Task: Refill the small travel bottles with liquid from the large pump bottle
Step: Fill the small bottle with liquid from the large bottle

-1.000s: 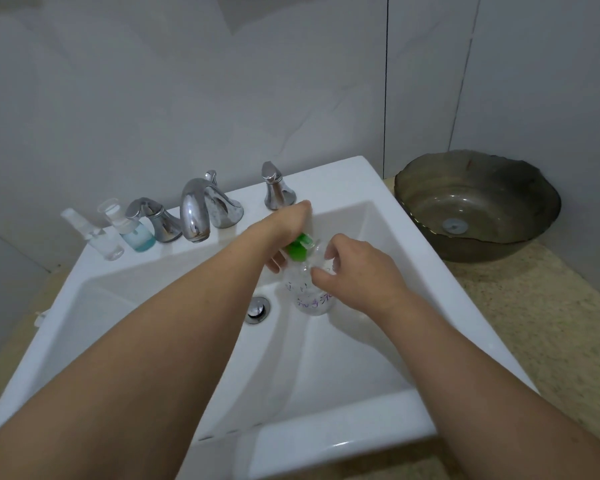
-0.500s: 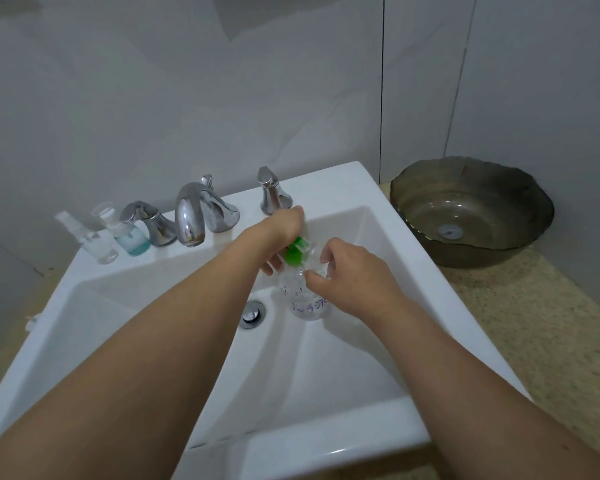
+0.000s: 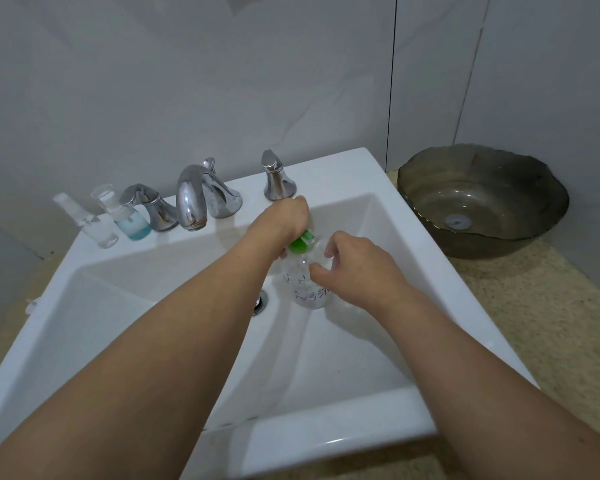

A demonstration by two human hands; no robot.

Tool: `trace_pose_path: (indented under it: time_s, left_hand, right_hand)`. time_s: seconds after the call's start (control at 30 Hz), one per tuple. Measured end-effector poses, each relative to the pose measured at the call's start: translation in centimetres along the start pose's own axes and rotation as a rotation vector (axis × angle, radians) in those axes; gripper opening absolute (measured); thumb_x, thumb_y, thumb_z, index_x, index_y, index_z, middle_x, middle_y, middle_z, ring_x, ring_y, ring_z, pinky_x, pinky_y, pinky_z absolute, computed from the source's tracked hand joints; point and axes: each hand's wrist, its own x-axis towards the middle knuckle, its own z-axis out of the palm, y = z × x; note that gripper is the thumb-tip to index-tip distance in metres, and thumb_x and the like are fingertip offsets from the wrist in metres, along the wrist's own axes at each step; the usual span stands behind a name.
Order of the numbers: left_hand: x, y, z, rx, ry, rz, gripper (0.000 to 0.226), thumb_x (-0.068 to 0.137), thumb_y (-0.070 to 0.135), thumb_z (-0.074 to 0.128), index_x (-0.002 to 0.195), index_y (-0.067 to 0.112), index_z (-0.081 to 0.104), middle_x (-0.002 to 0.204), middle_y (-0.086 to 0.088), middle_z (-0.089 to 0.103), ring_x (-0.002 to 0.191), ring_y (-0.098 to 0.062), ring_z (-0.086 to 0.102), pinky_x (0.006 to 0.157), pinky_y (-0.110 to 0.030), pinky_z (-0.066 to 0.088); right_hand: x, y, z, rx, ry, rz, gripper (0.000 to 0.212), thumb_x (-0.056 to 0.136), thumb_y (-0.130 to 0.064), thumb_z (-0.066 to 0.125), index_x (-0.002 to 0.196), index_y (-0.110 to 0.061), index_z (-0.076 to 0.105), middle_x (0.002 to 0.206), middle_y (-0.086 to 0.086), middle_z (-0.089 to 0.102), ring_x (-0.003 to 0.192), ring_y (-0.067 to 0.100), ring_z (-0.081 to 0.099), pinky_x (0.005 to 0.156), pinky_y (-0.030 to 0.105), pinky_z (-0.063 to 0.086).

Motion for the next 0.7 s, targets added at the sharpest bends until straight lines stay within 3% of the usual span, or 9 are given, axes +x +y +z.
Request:
trace_pose_path:
  time_s: [0.1, 0.23, 0.33, 0.43, 0.7]
  left_hand:
    - [0.1, -0.2, -0.4, -0.047, -0.057, -0.036, 0.036, 0.1, 0.023, 0.026, 0.104, 0.0, 0.052, 0.097, -0.027, 0.065, 0.079, -0.044, 0.068, 0.081, -0.047, 0.058]
    - [0.3, -0.2, -1.5, -0.047, -0.196, -0.097, 0.061, 0.1, 0.049, 0.027, 0.117, 0.0, 0.058, 0.095, -0.019, 0.067, 0.092, -0.042, 0.067, 0.089, -0.049, 0.057]
    - [0.4, 0.1, -2.3, -0.08, -0.312, -0.139, 0.074, 0.098, 0.068, 0.029, 0.125, 0.004, 0.052, 0.112, -0.018, 0.065, 0.111, -0.047, 0.061, 0.091, -0.057, 0.053]
    - [0.9, 0.1, -2.5, -0.09, -0.379, -0.17, 0.088, 0.092, 0.078, 0.031, 0.138, 0.007, 0.053, 0.127, -0.02, 0.064, 0.114, -0.047, 0.061, 0.091, -0.061, 0.052]
    - [0.8, -0.1, -0.8, -0.076, -0.223, -0.106, 0.06, 0.1, 0.051, 0.028, 0.117, 0.003, 0.059, 0.104, -0.022, 0.069, 0.091, -0.045, 0.069, 0.081, -0.052, 0.059]
  right_hand:
    - [0.0, -0.1, 0.0, 0.0, 0.003, -0.017, 0.035, 0.081, -0.051, 0.06, 0.1, -0.023, 0.052, 0.094, -0.007, 0.061, 0.088, 0.019, 0.058, 0.071, 0.031, 0.042]
    - [-0.1, -0.2, -0.3, 0.015, 0.041, -0.047, 0.035, 0.081, -0.051, 0.06, 0.1, -0.023, 0.051, 0.092, -0.008, 0.059, 0.084, 0.018, 0.057, 0.07, 0.031, 0.042]
    - [-0.1, -0.3, -0.5, 0.022, 0.078, -0.06, 0.035, 0.081, -0.051, 0.06, 0.101, -0.024, 0.051, 0.089, -0.01, 0.056, 0.082, 0.016, 0.055, 0.07, 0.03, 0.041]
    - [-0.2, -0.4, -0.6, 0.022, 0.079, -0.063, 0.034, 0.082, -0.05, 0.06, 0.102, -0.023, 0.052, 0.088, -0.012, 0.054, 0.081, 0.014, 0.054, 0.068, 0.029, 0.038]
    - [0.0, -0.2, -0.4, 0.008, 0.037, -0.026, 0.033, 0.081, -0.05, 0.06, 0.096, -0.023, 0.049, 0.086, -0.01, 0.054, 0.08, 0.017, 0.053, 0.067, 0.03, 0.037]
